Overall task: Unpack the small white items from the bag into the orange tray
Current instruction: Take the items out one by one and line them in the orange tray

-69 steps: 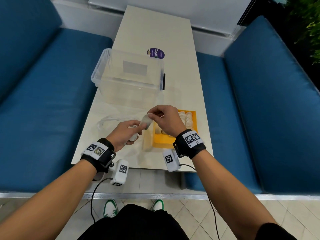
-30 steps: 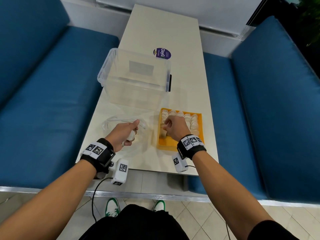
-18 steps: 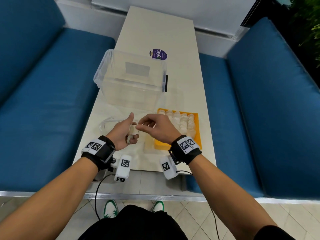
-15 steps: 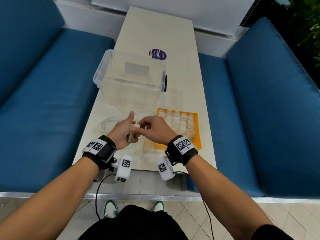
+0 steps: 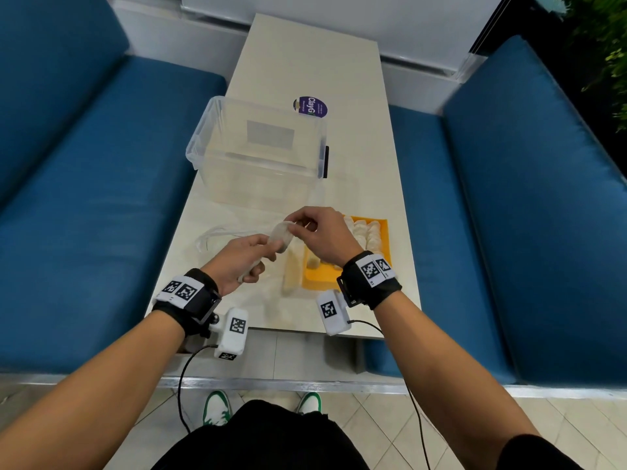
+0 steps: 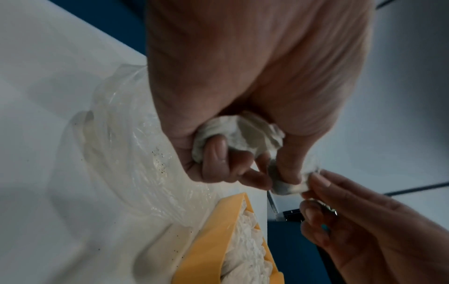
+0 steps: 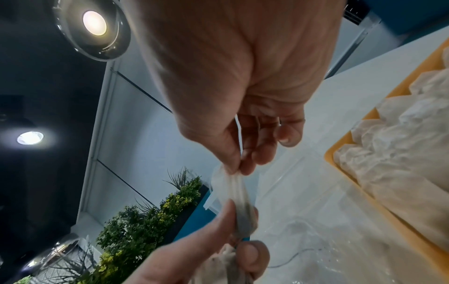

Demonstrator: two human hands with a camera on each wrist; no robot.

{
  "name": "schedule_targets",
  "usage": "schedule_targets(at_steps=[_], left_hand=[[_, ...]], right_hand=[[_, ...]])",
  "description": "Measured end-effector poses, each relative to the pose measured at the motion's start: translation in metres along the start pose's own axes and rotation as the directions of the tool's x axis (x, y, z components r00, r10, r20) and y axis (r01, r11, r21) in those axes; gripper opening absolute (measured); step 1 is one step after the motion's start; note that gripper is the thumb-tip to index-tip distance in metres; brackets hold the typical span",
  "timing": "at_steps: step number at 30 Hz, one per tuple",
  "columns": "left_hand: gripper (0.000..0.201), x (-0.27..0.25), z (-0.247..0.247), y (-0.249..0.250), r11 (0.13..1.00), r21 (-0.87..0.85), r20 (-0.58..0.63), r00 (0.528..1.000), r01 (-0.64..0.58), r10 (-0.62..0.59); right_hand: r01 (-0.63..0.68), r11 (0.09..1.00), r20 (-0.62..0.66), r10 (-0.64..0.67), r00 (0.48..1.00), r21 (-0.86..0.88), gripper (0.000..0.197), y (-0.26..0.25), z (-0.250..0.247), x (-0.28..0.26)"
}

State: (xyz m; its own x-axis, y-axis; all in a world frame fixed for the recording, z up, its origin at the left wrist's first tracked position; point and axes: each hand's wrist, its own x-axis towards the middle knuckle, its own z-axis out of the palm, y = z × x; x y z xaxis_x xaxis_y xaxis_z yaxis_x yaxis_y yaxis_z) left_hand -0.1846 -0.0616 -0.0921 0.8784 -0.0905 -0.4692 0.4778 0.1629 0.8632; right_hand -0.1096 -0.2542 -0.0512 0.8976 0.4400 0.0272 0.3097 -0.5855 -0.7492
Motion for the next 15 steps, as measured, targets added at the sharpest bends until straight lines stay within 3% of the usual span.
schedule_targets(at_steps=[4,11,15], left_hand=[[0.037,0.0,0.005,-0.001,0.996,0.082,-0.04,0.999,-0.022,0.026],[0.036,0.006,0.01,-0.005,0.993,0.115,-0.111,0.994,0.027,-0.014],[0.034,0.008,0.005,-0.008,0.991,0.117,-0.151,0.988,0.061,-0.043]], right_hand=[[0.006,1.0,0.013,-0.006,1.0,-0.03,0.007,0.0,-0.006,0.0],[-0.049,0.997,-0.015,0.049,0.999,-0.054,0.008,0.023,-0.037,-0.002],[-0.13,0.977,0.011,0.133,0.991,-0.171,0.006,0.052,-0.043,-0.009]])
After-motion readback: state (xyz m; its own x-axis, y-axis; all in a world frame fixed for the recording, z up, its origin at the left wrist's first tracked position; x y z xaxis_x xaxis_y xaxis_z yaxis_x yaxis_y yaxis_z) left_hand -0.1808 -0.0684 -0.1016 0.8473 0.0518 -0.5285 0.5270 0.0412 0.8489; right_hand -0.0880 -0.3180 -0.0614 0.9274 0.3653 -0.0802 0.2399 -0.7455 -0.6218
